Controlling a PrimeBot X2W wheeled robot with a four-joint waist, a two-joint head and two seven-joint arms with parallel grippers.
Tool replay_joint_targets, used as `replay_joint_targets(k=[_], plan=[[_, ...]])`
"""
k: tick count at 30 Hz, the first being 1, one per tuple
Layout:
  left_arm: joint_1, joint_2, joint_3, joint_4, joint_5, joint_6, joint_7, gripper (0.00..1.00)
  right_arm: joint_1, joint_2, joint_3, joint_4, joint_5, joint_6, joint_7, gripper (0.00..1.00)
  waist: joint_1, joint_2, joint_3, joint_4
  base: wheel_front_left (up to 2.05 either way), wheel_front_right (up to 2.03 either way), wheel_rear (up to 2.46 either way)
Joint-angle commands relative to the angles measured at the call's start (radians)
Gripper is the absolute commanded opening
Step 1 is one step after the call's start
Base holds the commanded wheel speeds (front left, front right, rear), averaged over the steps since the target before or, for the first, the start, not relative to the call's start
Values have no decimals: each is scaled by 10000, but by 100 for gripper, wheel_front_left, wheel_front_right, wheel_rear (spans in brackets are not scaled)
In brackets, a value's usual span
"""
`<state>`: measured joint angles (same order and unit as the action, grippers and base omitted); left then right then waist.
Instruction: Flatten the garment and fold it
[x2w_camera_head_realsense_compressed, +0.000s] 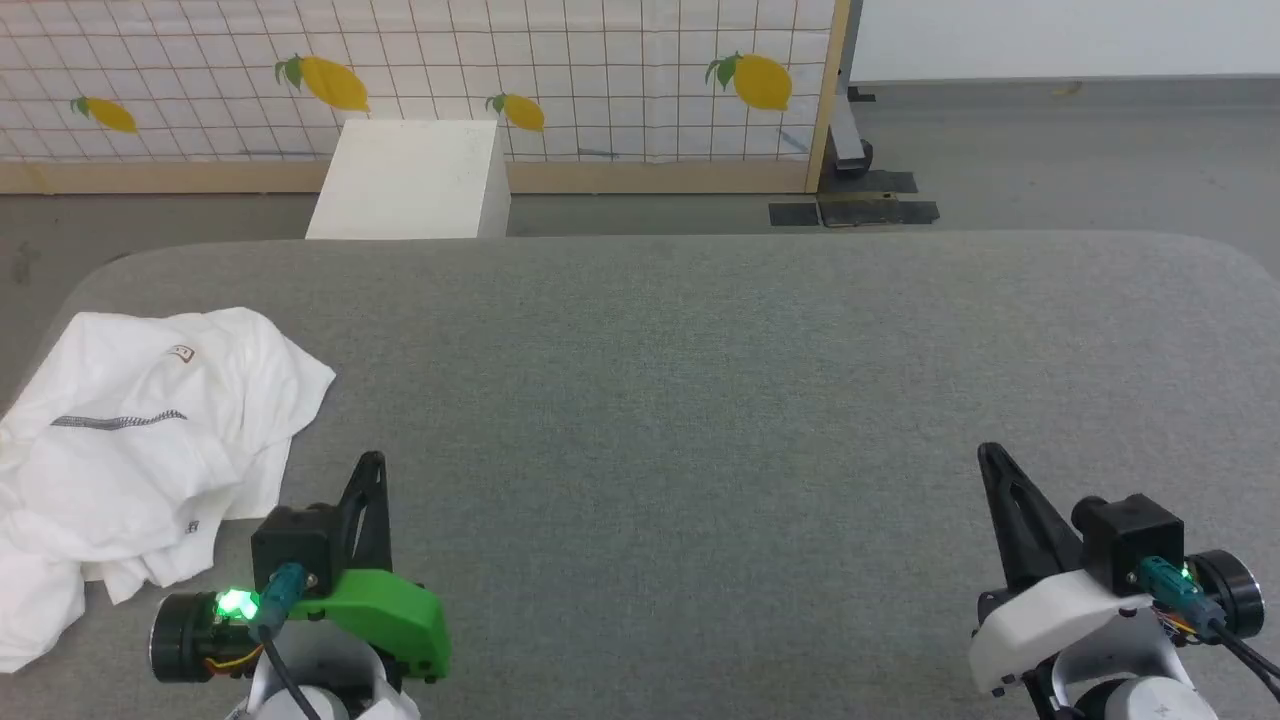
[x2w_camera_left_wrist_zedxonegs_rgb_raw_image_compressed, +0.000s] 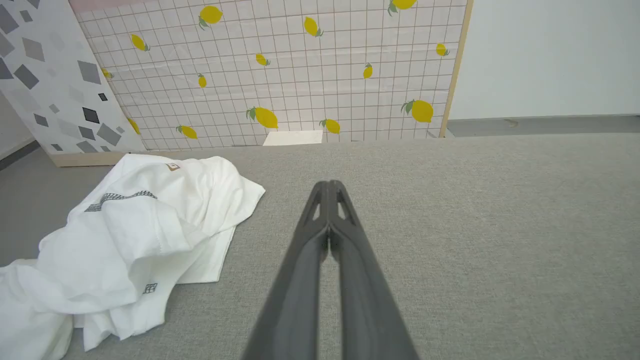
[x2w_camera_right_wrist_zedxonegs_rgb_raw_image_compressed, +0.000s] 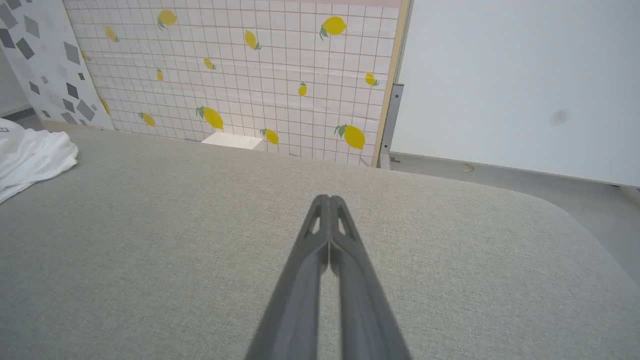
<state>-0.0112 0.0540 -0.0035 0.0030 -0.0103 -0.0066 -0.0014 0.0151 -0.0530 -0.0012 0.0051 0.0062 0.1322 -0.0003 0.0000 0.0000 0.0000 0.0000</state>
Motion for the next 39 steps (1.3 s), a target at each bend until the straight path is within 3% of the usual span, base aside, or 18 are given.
replay_joint_targets(k=[1, 26, 27, 39], plan=[[112, -38, 35, -30, 103, 66, 14, 0, -151, 28, 12, -51, -62, -15, 3, 0, 0, 0, 0, 0, 0, 0, 0], [112, -38, 35, -30, 103, 66, 14, 0, -151, 28, 12, -51, -62, -15, 3, 0, 0, 0, 0, 0, 0, 0, 0], [-2, 0, -8, 0, -6, -1, -1, 100, 1, 0, -2, 2, 6, 0, -1, 100, 0, 0, 0, 0, 0, 0, 0], [-134, -1, -233, 202, -191, 92, -182, 100, -23, -3, -35, 84, 95, -1, -97, 100, 0, 0, -16, 77, 0, 0, 0]])
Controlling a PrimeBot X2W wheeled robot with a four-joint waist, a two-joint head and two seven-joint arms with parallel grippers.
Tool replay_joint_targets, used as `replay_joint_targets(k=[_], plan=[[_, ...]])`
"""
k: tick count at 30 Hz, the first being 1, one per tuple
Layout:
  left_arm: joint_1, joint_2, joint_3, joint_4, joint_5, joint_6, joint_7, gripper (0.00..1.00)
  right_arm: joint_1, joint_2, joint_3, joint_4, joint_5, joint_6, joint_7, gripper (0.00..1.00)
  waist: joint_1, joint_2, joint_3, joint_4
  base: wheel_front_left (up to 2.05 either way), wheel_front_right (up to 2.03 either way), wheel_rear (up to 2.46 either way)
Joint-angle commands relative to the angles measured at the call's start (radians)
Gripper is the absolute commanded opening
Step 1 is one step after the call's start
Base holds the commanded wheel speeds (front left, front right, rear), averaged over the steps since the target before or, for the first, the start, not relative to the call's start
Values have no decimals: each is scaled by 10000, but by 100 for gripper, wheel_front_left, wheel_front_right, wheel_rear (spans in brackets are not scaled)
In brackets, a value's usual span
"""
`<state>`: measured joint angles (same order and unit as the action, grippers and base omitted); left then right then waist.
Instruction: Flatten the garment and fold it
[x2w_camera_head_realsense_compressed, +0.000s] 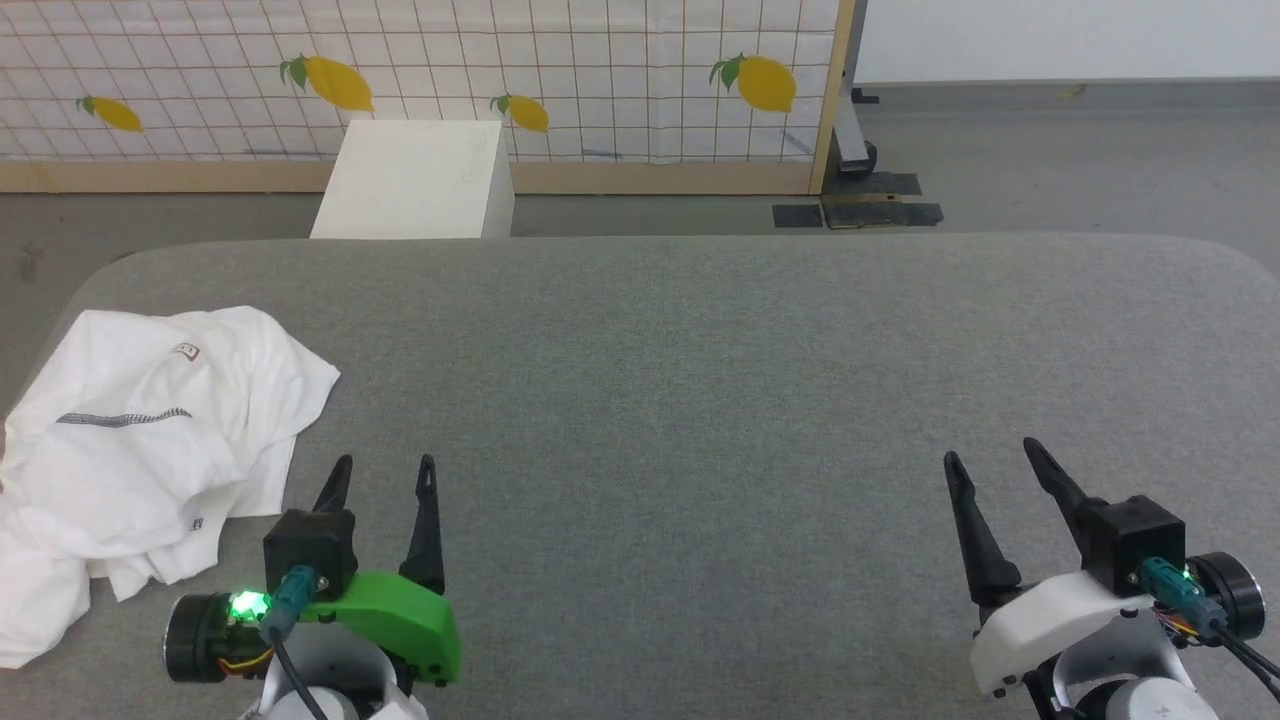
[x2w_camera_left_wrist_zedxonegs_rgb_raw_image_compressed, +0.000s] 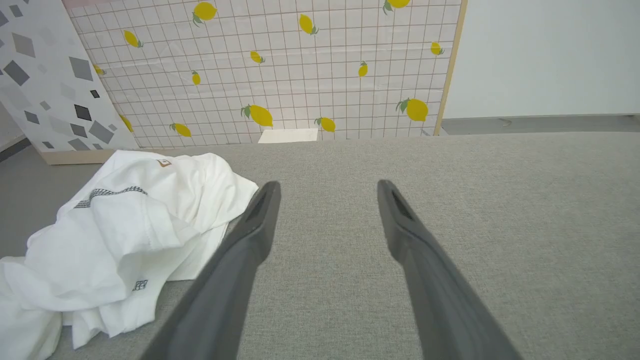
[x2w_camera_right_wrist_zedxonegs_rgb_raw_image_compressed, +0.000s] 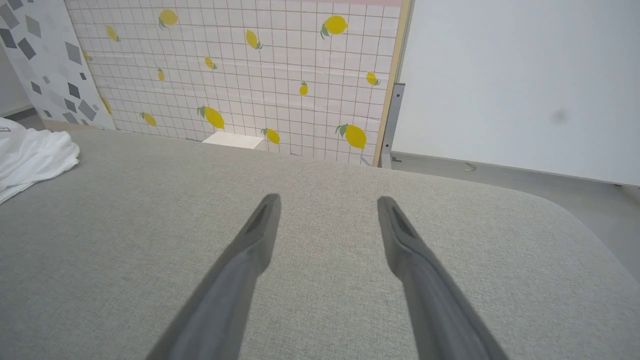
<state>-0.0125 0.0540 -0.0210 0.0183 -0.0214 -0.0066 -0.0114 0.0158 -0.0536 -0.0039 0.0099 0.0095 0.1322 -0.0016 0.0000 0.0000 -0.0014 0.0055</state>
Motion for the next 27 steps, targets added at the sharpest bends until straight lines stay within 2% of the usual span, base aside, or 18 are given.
replay_joint_targets(k=[1, 27], plan=[[-136, 0, -78, 72, -95, 101, -101, 100, -29, 3, -12, 43, 67, -1, -96, 100, 0, 0, -4, 45, 0, 0, 0], [-345, 179, -361, 493, -643, 474, -649, 100, -186, 10, 130, 331, 305, -4, -391, 100, 0, 0, -28, 1620, 0, 0, 0]])
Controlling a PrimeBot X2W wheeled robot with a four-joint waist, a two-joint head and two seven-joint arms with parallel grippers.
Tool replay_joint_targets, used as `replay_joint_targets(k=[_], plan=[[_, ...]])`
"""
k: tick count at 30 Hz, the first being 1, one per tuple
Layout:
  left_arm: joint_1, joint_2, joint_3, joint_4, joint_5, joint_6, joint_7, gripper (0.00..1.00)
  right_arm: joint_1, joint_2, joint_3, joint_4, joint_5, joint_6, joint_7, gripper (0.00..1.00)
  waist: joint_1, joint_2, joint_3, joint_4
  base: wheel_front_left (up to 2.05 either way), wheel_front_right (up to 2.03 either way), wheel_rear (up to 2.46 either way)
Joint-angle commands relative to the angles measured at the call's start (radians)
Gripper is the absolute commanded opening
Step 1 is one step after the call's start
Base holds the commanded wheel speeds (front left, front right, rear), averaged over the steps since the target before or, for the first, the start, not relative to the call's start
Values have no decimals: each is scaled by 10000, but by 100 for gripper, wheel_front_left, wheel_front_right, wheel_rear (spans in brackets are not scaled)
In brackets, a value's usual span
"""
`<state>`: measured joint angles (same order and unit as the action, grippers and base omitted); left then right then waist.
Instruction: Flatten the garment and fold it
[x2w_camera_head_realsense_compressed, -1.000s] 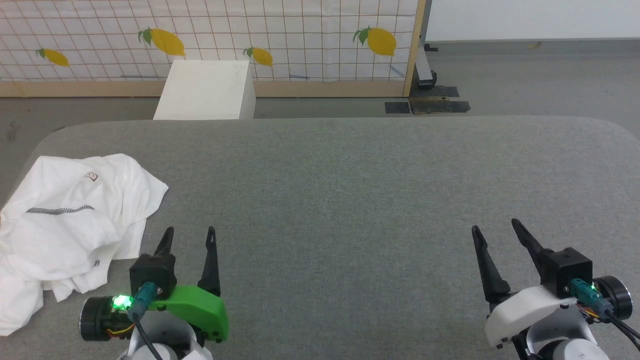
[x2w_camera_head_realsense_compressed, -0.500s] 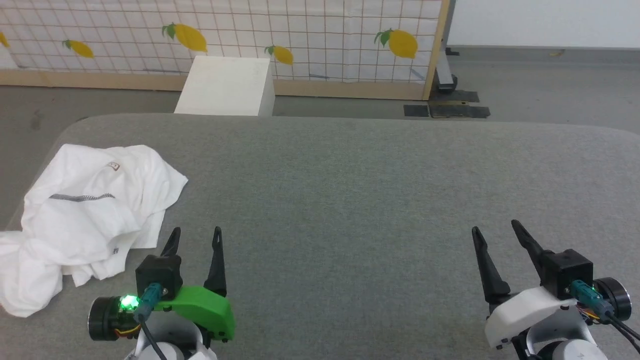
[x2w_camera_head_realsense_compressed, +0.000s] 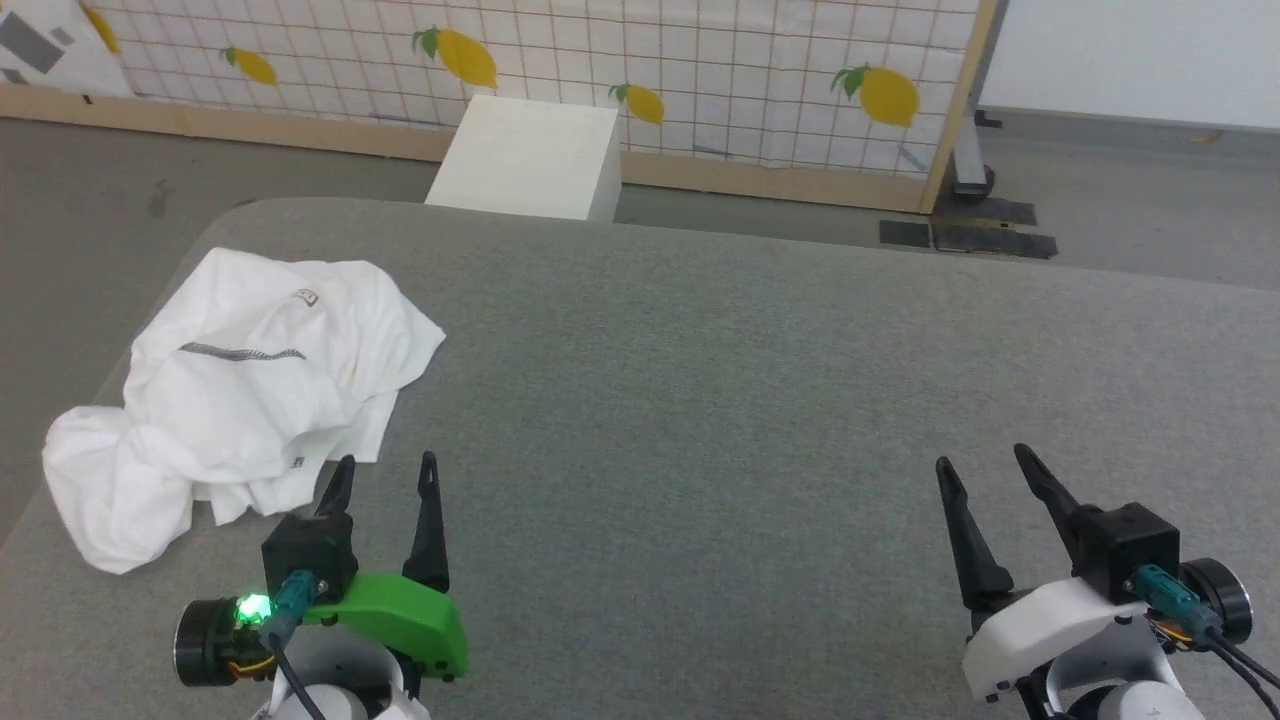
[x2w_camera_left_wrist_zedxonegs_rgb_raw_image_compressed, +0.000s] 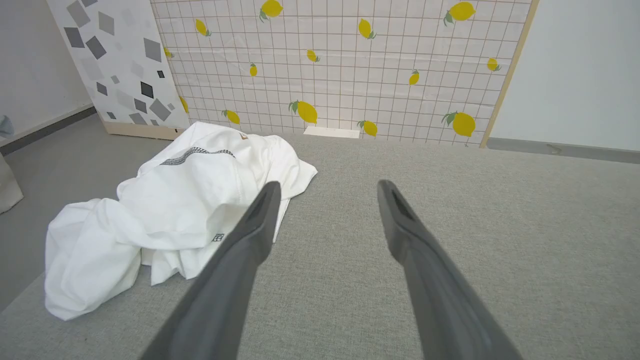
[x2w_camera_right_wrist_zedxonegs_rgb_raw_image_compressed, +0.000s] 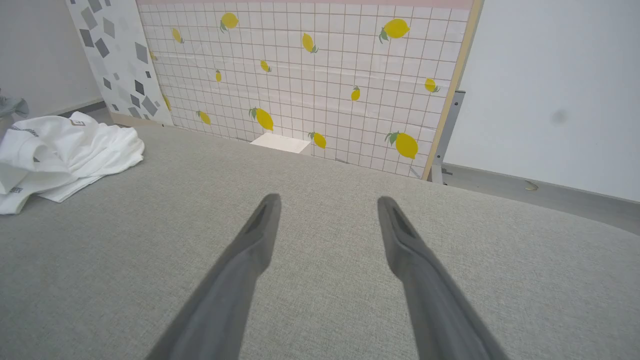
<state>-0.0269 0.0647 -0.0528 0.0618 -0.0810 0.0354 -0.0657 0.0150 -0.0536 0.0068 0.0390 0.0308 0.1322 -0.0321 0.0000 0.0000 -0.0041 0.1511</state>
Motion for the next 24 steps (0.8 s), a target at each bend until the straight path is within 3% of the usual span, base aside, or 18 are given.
replay_joint_targets(k=[1, 24], plan=[[-206, 76, -49, 63, -66, 69, -124, 100, -186, 10, 27, 52, 99, -4, -97, 100, 0, 0, 0, 219, 0, 0, 0], [-295, 146, -189, 330, -519, 395, -598, 100, -340, 16, 126, 243, 268, -7, -335, 100, 0, 0, 23, 1343, 0, 0, 0]])
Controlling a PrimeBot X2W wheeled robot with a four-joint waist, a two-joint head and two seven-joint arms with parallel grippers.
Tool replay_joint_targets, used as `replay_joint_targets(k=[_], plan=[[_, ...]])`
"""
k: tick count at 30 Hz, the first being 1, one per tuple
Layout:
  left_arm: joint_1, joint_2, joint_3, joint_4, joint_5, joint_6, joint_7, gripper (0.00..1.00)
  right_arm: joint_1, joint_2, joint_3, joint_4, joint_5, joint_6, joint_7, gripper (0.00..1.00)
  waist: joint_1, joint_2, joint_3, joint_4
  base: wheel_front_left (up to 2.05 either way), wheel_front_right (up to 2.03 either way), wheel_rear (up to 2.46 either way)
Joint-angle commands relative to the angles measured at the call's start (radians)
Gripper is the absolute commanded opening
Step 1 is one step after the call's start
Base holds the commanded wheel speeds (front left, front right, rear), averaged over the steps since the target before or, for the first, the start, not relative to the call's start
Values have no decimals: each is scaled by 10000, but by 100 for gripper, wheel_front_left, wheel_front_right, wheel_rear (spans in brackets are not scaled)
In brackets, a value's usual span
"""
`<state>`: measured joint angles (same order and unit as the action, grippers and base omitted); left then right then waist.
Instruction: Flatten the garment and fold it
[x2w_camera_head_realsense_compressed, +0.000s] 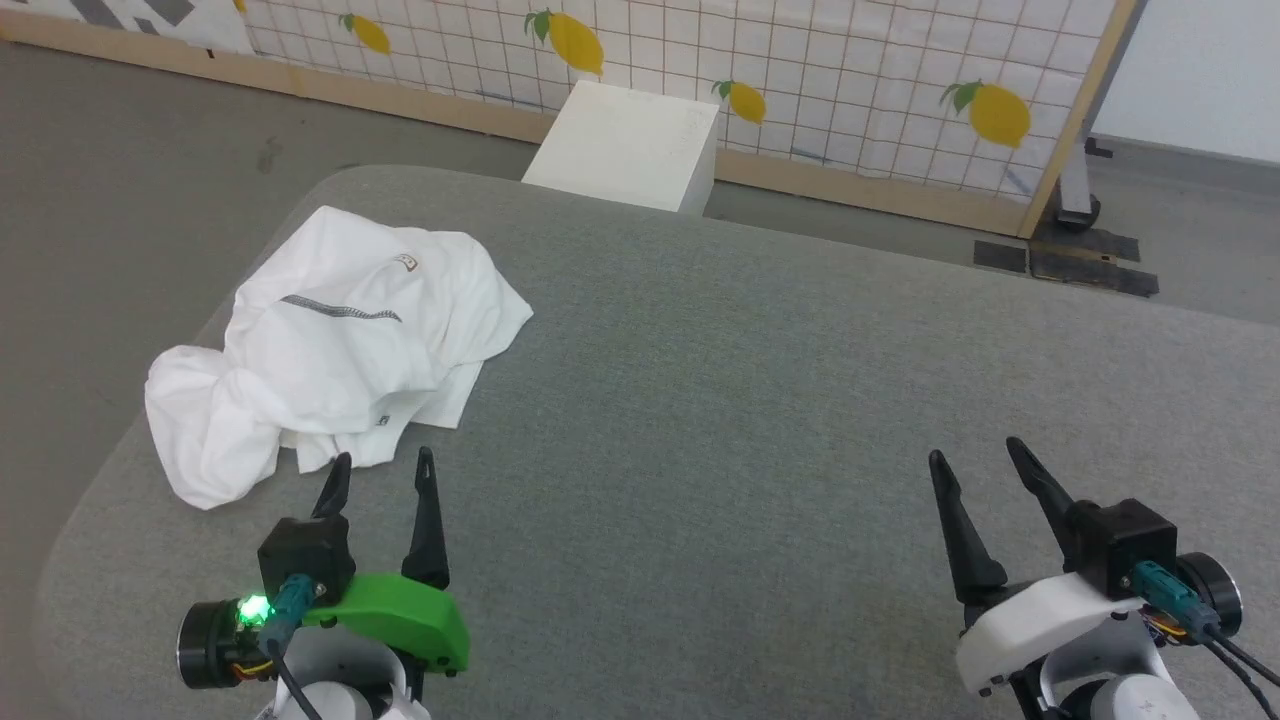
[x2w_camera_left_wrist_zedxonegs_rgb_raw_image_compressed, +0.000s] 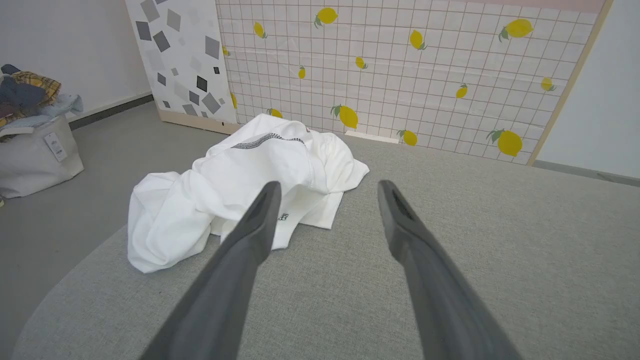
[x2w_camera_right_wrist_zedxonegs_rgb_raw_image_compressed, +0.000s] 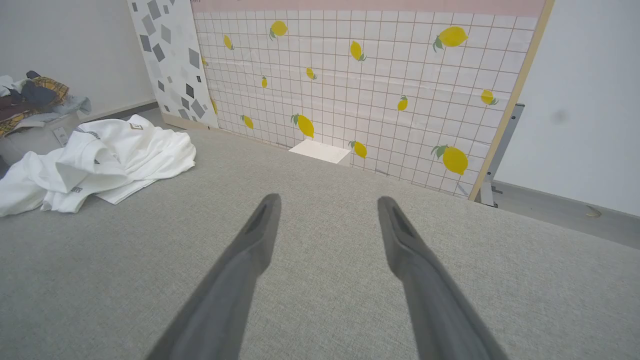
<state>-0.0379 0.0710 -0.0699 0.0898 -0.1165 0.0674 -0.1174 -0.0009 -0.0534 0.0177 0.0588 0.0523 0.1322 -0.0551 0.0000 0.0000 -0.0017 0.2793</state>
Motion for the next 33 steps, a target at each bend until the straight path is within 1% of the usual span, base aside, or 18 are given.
replay_joint_targets(k=[1, 33], plan=[[-186, 87, -20, 65, -183, 92, -103, 100, -186, 15, 24, 62, 65, -7, -119, 100, 0, 0, -6, 103, 0, 0, 0], [-385, 301, -326, 686, -859, 531, -799, 100, -315, 24, 47, 329, 216, -11, -369, 100, 0, 0, -15, 1486, 0, 0, 0]])
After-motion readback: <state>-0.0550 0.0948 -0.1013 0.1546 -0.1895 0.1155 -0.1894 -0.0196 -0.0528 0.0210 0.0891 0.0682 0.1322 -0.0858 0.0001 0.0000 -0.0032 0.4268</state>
